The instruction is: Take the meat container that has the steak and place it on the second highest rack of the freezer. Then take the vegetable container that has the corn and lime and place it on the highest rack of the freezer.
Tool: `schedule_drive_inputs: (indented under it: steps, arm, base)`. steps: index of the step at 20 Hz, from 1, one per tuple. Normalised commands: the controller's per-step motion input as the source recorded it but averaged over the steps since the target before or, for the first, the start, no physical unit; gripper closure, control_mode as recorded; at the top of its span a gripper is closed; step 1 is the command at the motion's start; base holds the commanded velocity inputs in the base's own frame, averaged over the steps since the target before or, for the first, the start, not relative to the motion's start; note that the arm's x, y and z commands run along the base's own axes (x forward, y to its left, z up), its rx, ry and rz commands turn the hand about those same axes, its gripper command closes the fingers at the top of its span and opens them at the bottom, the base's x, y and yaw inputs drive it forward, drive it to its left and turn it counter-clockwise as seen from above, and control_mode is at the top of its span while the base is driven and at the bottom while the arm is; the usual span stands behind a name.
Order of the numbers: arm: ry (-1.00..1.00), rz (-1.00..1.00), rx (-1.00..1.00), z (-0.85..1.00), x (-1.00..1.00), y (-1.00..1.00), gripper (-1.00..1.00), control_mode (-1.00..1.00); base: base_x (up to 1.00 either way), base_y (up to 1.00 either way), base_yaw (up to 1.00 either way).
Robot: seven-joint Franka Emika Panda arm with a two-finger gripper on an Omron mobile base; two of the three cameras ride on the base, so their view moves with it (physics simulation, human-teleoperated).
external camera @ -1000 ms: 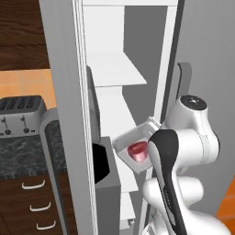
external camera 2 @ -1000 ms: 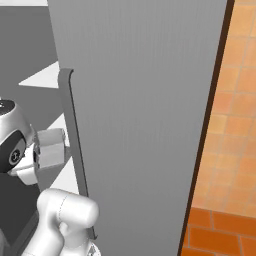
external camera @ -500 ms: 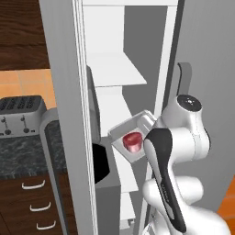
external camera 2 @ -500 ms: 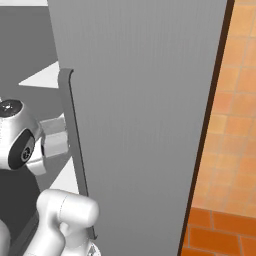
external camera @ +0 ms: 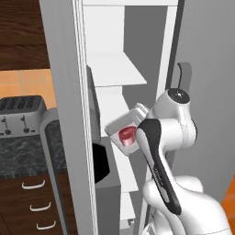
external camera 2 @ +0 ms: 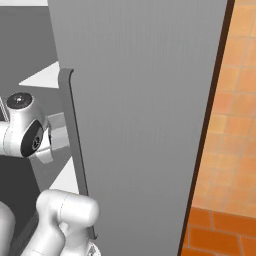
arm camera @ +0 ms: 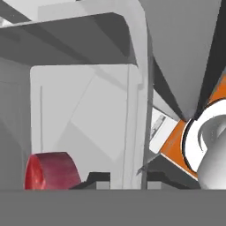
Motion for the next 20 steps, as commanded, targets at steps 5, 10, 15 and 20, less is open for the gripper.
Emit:
schedule_drive_inputs:
  steps: [5, 10, 15, 20]
  arm:
    - [-0.02, 0.00, 0.00, 0.00, 0.31, 0.10, 1.00, -1.00]
    - [-0.21, 0.07, 0.00, 0.00, 0.01, 0.07, 1.00, -1.00]
    - [-0.11, 0.01, 0.00, 0.00, 0.21, 0.01, 1.00, -1.00]
    - [0.01, 0.00, 0.00, 0.00, 0.53, 0.00, 1.00, -1.00]
  base:
    - [0.00, 0.00, 0.00]
    - [0.00, 0.00, 0.00]
    - [0.00, 0.00, 0.00]
    - [0.00, 0.00, 0.00]
